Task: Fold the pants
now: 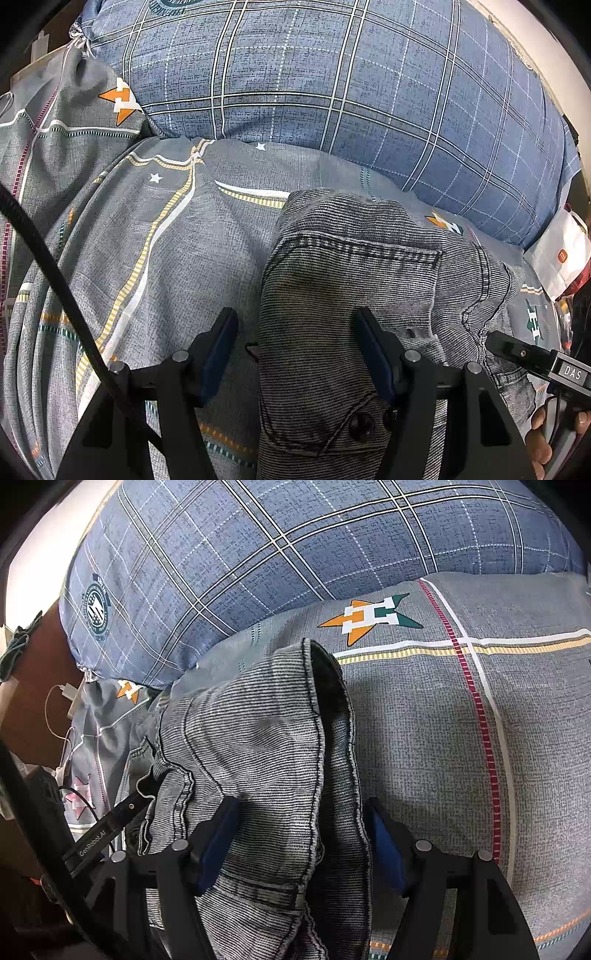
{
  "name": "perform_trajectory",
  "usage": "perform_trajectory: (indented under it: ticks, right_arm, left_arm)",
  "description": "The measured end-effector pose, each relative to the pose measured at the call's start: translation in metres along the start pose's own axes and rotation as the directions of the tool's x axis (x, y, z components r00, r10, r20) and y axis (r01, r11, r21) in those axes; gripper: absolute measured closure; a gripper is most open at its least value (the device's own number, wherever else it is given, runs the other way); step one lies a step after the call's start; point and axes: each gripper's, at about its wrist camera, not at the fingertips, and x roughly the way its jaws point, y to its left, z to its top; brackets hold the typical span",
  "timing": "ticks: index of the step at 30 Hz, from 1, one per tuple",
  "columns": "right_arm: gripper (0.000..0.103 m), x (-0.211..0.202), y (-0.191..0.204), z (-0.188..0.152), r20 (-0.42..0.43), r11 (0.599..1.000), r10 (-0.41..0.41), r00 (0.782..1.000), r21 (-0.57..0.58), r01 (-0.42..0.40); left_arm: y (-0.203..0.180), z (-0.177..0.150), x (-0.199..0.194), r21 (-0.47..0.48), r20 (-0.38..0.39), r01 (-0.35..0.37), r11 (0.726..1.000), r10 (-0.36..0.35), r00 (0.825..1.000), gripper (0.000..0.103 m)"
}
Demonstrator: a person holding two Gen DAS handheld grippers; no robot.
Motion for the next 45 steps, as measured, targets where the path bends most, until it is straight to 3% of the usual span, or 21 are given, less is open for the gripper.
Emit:
perform_trajectory:
  ticks: [16,19,22,26,31,32,33,35,36,37,38,40,42,45]
  right_arm:
    - [0.03,0.0,0.0,0.0,-0.014,1.0,0.002,1.0,-0.008,-0.002]
    - [0.029,-0.01,0.004,-0.003,-0.029,0.999,0.036,0.999,-0.021,-0.037]
    - [0.022,-0.018,0.01,-0.013,-0.031,0.998,0.052,0.998,-0.039,-0.053]
    - [0.022,-0.014,0.016,-0.034,-0.039,0.998,-0.016,0.999,-0.059,0.014]
    - [0.023,-0.009,0.015,-0.033,-0.037,0.996,-0.037,0.999,-0.085,0.034]
    - [0.027,-0.008,0.015,-0.034,-0.04,0.996,-0.036,0.999,-0.085,0.033]
    - [0.033,-0.008,0.015,-0.034,-0.04,0.995,-0.028,0.999,-0.092,0.024]
    - [0.052,-0.015,0.024,-0.035,-0.024,0.99,-0.037,0.999,-0.134,0.034]
    - [0.061,-0.02,0.029,-0.036,-0.003,0.987,-0.055,0.998,-0.153,0.054]
    - [0.073,-0.031,0.034,-0.037,0.033,0.981,-0.08,0.996,-0.175,0.084]
    - [0.075,-0.04,0.036,-0.036,0.052,0.98,-0.072,0.996,-0.179,0.081]
    - [0.075,-0.044,0.03,-0.034,0.052,0.986,-0.035,0.998,-0.158,0.043]
    - [0.075,-0.026,0.018,-0.034,-0.016,0.99,-0.041,0.999,-0.137,0.039]
    - [0.073,-0.016,0.016,-0.034,-0.042,0.994,-0.029,0.999,-0.107,0.025]
  left_arm:
    - [0.002,0.001,-0.003,-0.001,-0.022,0.002,1.0,-0.002,1.0,0.035]
    - [0.005,0.0,-0.02,-0.025,-0.029,0.038,0.999,-0.039,0.999,0.035]
    - [0.012,-0.012,-0.034,-0.064,-0.06,0.087,0.994,-0.091,0.994,0.035]
    - [0.016,-0.037,-0.037,-0.09,-0.09,0.129,0.988,-0.137,0.986,0.035]
    - [0.005,-0.041,-0.03,-0.04,-0.096,0.116,0.992,-0.12,0.988,0.042]
    - [0.007,-0.042,-0.03,-0.051,-0.098,0.134,0.99,-0.138,0.986,0.053]
    - [0.007,-0.043,-0.032,-0.056,-0.094,0.147,0.987,-0.152,0.984,0.058]
    - [0.003,-0.042,-0.043,-0.032,-0.052,0.161,0.986,-0.162,0.985,0.076]
    - [0.001,-0.04,-0.054,-0.022,-0.012,0.187,0.982,-0.187,0.982,0.077]
    - [0.0,-0.039,-0.061,-0.013,0.016,0.198,0.98,-0.198,0.98,0.078]
    - [-0.001,-0.038,-0.065,-0.001,0.025,0.182,0.983,-0.182,0.983,0.077]
    - [-0.001,-0.041,-0.054,0.007,-0.024,0.141,0.99,-0.141,0.99,0.073]
    - [0.004,-0.047,-0.032,-0.018,-0.101,0.096,0.995,-0.097,0.99,0.058]
    - [0.012,-0.046,-0.033,-0.078,-0.109,0.116,0.99,-0.124,0.986,0.053]
